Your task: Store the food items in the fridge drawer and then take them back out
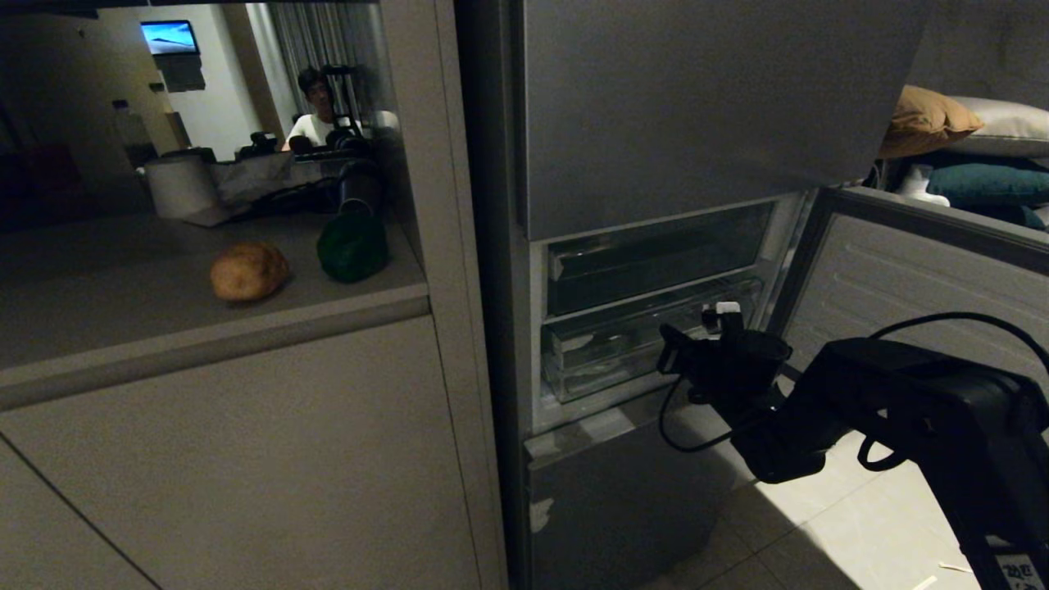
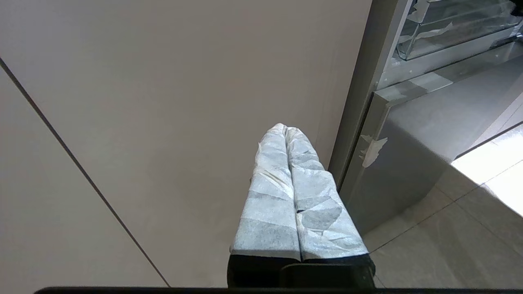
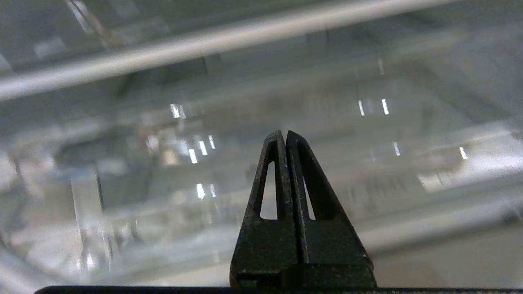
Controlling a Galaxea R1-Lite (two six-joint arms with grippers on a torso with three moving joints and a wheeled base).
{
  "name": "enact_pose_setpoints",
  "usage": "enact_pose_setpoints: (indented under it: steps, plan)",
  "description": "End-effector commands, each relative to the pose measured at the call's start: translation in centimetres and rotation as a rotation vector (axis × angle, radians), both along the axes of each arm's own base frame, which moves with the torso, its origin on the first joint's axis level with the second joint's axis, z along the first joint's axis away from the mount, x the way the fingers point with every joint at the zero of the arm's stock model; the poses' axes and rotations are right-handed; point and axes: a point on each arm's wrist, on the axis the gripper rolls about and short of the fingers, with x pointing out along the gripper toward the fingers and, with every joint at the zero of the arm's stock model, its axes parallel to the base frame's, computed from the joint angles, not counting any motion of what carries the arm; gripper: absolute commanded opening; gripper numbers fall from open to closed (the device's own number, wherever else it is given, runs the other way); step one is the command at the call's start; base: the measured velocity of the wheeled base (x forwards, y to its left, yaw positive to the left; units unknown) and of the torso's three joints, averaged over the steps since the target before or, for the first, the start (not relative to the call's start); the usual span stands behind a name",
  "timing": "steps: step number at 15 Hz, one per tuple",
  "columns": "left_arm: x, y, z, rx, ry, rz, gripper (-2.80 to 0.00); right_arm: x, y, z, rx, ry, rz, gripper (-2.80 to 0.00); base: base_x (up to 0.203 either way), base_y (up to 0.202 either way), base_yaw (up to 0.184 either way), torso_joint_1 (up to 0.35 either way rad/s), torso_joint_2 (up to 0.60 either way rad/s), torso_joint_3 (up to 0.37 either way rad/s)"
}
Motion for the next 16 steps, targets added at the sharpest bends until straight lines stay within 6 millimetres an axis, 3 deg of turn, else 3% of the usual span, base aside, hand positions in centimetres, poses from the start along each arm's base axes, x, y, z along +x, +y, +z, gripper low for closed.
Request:
enact_pose_setpoints:
  steps: [1, 5, 12, 16]
  plan:
    - [0.0, 0.0, 0.0, 0.0, 0.001, 0.0, -2.8, -2.1, -0.5, 0.8, -0.005, 0.031, 0.0, -2.8, 0.0, 0.0, 0.0, 0.0, 0.0, 0.0]
    - [0.0, 0.0, 0.0, 0.0, 0.001, 0.0, -2.8, -7.9, -1.9, 1.3, -0.035, 0.154, -0.006, -2.8, 0.0, 0.0, 0.0, 0.0, 0.0, 0.0]
    - [0.0, 0.0, 0.0, 0.0, 0.001, 0.0, -2.8, -19.5, -9.1, 8.3, -0.027, 0.157, -0.185, -2.8, 0.0, 0.0, 0.0, 0.0, 0.0, 0.0]
    - [0.0, 0.0, 0.0, 0.0, 0.001, 0.0, -2.8, -25.6, -11.6, 10.4, -0.04, 0.102, -0.3, -2.8, 0.0, 0.0, 0.0, 0.0, 0.0, 0.0]
